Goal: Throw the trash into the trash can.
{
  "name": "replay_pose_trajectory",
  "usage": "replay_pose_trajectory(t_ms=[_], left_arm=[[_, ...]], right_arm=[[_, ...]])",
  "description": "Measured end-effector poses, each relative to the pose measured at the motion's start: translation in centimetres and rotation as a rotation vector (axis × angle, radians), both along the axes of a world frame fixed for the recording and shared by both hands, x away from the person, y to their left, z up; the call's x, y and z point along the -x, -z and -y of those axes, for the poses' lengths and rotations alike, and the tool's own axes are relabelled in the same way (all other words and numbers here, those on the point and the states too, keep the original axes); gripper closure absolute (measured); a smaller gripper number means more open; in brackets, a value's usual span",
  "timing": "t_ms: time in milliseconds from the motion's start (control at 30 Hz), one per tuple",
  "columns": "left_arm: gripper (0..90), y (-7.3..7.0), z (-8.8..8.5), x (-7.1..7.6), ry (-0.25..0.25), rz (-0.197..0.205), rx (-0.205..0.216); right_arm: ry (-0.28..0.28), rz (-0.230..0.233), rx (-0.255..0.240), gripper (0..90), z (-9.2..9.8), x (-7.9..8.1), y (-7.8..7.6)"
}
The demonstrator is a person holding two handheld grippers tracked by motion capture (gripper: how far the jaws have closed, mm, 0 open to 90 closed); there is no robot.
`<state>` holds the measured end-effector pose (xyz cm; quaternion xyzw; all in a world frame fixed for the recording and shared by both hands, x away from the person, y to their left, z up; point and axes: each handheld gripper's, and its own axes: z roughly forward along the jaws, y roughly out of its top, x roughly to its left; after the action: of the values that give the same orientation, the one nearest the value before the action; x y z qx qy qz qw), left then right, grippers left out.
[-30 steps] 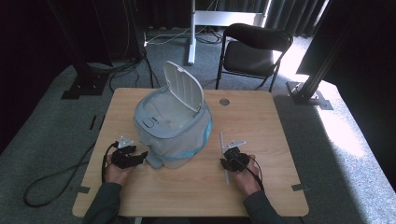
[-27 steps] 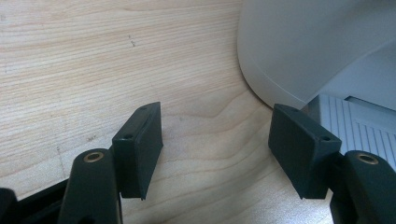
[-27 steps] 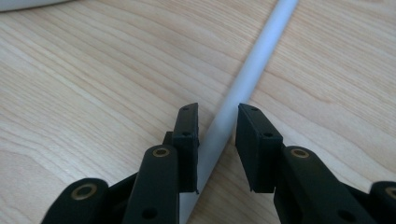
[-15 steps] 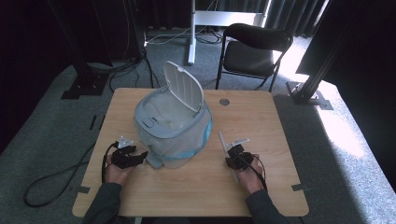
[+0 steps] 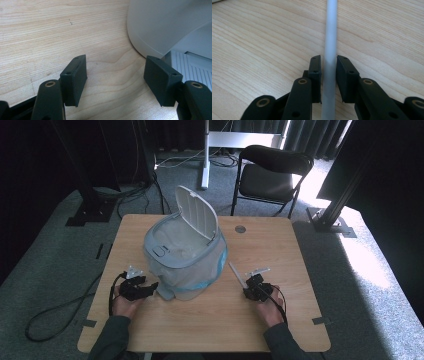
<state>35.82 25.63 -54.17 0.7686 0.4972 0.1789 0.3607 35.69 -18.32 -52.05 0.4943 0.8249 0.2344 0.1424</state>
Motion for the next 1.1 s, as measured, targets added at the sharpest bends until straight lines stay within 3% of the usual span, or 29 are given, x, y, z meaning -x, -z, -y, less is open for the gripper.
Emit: replay_pose_trajectory(t_ms=[400, 767, 1100], left_arm=[[35.3, 0.0, 0.0, 0.0, 0.0, 0.001, -0.001], [35.3, 0.0, 0.0, 0.0, 0.0, 0.001, -0.001], [35.2, 0.0, 0.0, 0.0, -0.001, 0.001, -0.001]], right_arm=[[0.003, 0.023, 0.008, 78.7, 0.0, 0.2, -0.1], [0.009, 0.123, -0.031, 78.7, 0.4, 1.0, -2.0], [0.016, 0.179, -0.053, 78.7, 1.0, 1.8, -3.4]])
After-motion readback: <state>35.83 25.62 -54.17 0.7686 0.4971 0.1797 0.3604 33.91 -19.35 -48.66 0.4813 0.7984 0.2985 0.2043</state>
